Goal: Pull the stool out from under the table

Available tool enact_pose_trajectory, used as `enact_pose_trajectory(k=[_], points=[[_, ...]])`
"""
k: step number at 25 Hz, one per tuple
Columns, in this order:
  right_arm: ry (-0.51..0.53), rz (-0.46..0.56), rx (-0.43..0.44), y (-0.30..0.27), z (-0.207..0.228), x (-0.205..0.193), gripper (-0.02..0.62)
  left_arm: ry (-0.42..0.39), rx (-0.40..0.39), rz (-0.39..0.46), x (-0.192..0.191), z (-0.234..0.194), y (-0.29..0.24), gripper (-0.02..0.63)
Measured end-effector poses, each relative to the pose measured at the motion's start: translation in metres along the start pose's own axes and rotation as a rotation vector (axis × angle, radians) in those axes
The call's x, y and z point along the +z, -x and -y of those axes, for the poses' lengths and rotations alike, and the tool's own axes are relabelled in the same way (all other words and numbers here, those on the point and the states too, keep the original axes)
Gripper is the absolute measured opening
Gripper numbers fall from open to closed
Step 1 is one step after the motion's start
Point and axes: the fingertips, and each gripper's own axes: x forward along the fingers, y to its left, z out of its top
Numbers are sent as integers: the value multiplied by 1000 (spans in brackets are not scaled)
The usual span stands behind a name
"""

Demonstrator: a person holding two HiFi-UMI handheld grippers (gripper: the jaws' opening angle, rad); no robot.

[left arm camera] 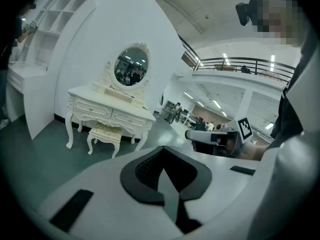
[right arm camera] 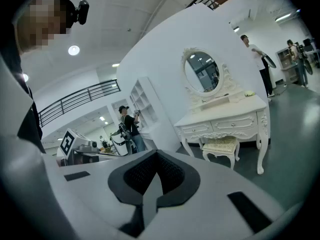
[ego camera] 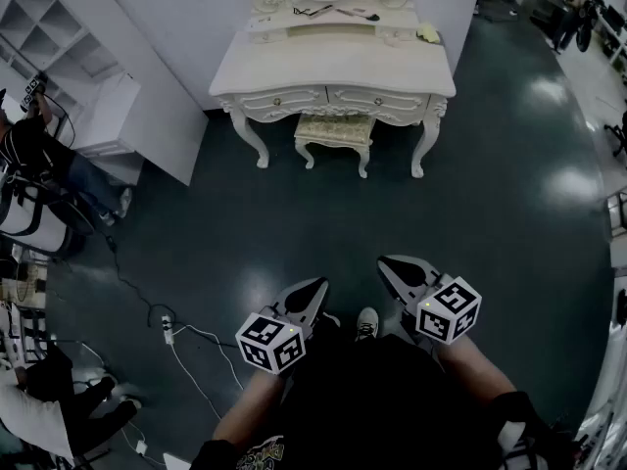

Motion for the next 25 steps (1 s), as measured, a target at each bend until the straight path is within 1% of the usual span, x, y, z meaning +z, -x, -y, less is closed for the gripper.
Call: enact_pose_trajectory(k=[11, 17, 22, 25], points=[[5, -5, 6, 1, -2, 0, 26, 0, 4, 7, 2, 2, 1, 8], [-40, 46, 32, 4, -5, 4, 28, -5, 10, 11, 0, 4, 6, 8], [-28, 50, 80, 4, -15, 5, 27, -18, -43, 12, 1, 13, 11, 8], [-27, 70, 92, 7, -19, 7, 28, -27, -53, 18, 2, 16, 15, 8]])
